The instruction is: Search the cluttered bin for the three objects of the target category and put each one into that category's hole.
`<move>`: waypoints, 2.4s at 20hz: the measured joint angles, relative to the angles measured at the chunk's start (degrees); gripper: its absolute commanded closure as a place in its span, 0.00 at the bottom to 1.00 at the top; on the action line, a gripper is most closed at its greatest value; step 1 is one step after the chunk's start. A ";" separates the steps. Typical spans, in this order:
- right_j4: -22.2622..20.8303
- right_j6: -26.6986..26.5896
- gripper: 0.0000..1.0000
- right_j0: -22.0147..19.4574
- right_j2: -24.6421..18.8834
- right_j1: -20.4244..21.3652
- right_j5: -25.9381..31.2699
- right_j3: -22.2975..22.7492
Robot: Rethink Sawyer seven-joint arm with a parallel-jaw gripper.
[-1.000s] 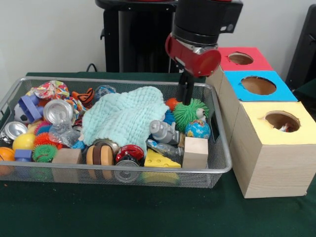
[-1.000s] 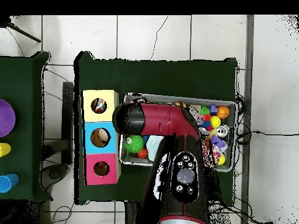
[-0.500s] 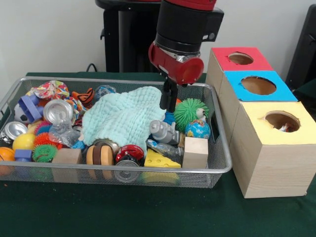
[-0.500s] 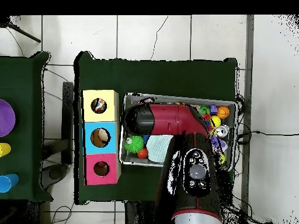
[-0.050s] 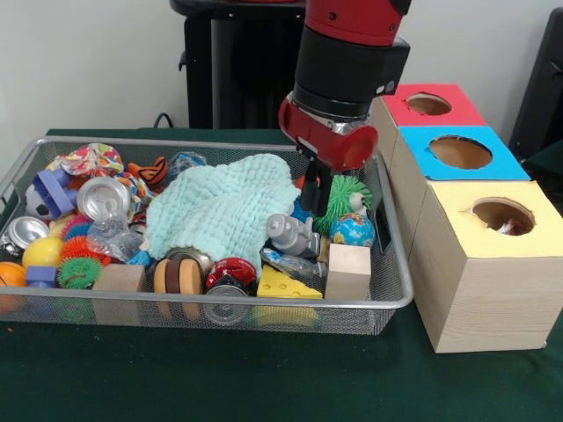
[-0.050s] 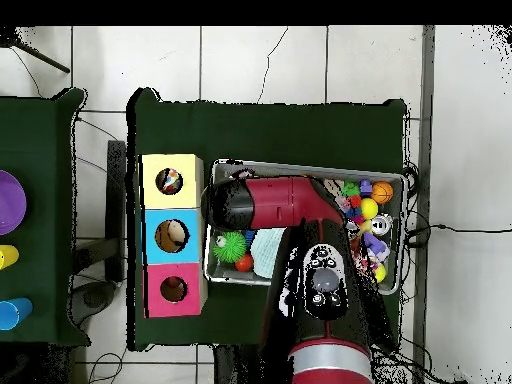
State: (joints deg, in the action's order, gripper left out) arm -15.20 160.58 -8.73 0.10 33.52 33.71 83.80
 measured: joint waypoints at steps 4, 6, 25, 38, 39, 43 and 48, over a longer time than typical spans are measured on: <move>-0.89 0.00 1.00 -0.16 -0.88 -0.80 -0.12 0.00; -1.28 0.00 1.00 -0.52 -1.50 -0.98 -0.26 0.00; -4.92 0.00 1.00 -11.98 -8.09 3.58 -1.37 6.67; -11.26 -0.67 1.00 -18.30 -13.48 3.53 -1.37 7.79; -11.75 -0.89 1.00 -19.18 -14.06 3.54 -1.37 7.79; -13.93 -2.24 1.00 -22.50 -16.08 3.52 -1.36 7.78; -16.52 -5.68 1.00 -26.69 -18.59 3.42 -1.37 7.78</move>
State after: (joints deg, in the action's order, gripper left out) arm -31.72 154.89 -35.42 -18.50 36.93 32.34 91.58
